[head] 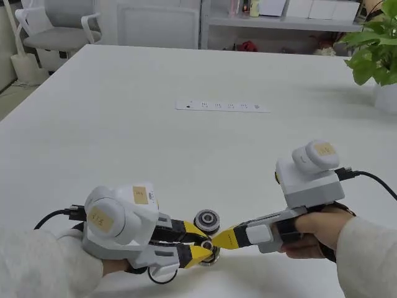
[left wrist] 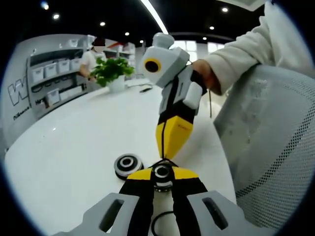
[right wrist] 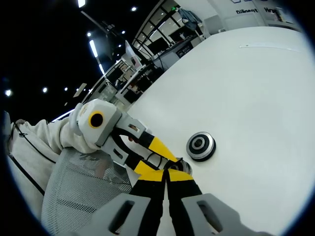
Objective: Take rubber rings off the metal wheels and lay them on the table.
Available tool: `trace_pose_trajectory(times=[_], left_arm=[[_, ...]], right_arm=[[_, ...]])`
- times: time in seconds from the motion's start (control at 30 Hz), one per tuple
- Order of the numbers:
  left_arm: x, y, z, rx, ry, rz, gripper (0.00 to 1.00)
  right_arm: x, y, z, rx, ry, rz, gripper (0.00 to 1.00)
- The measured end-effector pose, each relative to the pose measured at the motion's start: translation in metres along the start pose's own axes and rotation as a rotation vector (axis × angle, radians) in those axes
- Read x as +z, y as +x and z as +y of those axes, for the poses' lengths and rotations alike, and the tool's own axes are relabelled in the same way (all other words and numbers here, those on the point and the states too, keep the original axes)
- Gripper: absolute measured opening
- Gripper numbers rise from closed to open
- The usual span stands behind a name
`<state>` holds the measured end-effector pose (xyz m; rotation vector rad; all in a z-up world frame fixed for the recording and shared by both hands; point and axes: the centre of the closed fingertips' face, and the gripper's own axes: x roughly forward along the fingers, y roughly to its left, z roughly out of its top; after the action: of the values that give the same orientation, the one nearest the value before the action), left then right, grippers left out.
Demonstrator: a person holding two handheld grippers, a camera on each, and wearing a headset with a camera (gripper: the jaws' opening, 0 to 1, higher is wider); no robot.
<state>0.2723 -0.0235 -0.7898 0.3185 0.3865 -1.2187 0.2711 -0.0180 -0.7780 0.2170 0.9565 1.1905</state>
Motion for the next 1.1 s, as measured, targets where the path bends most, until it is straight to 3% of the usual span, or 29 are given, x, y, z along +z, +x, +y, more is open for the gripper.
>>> trace_pose_trajectory(times=[1.1], left_arm=[[0.0002, -0.0006, -0.0004, 0.000, 0.004, 0.002, 0.14]], right_arm=[[0.0047, -0.0009, 0.0050, 0.016, -0.002, -0.022, 0.00]])
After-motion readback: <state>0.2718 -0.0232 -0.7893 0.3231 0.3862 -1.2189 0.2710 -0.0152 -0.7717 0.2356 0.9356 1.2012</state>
